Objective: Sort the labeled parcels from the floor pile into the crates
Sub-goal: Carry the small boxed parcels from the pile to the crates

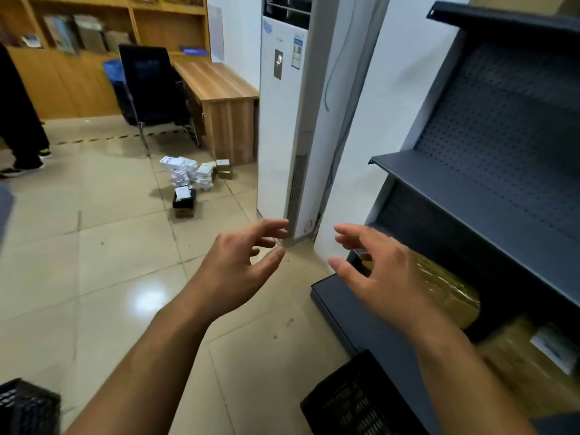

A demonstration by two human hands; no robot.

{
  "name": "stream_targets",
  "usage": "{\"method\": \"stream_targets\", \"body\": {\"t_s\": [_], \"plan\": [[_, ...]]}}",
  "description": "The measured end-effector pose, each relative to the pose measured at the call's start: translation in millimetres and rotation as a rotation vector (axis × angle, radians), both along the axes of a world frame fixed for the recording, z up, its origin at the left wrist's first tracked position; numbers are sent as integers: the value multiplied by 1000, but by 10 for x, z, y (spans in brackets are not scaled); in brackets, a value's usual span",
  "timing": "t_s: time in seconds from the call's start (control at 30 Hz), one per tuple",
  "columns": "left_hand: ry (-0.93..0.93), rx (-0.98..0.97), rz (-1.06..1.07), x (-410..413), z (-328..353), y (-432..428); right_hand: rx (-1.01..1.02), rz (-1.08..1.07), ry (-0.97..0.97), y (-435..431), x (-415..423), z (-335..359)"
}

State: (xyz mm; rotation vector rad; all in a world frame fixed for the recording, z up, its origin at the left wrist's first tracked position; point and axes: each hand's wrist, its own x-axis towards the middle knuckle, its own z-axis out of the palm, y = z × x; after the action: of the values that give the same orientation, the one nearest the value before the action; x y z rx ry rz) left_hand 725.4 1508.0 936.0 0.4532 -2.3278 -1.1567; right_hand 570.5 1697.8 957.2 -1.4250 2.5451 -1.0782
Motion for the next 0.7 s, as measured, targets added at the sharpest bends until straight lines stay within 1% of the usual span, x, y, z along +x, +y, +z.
{"method": "stream_targets", "body": {"t_s": [0.17,0.33,0.5,0.7], "plan": [[-20,20,86,-22,-118,-477,-3,110,-29,-627,-203,-50],[-42,7,178,-230,-189,-1142,-32,197,-70,-1462,-611,-181],[-66,-6,243,-747,-104,-1851,-17,258,-95,-2346,-1176,-238],[-78,-45,268,-1607,57,-2704,-30,295,-102,-3219,-2050,-175]]}}
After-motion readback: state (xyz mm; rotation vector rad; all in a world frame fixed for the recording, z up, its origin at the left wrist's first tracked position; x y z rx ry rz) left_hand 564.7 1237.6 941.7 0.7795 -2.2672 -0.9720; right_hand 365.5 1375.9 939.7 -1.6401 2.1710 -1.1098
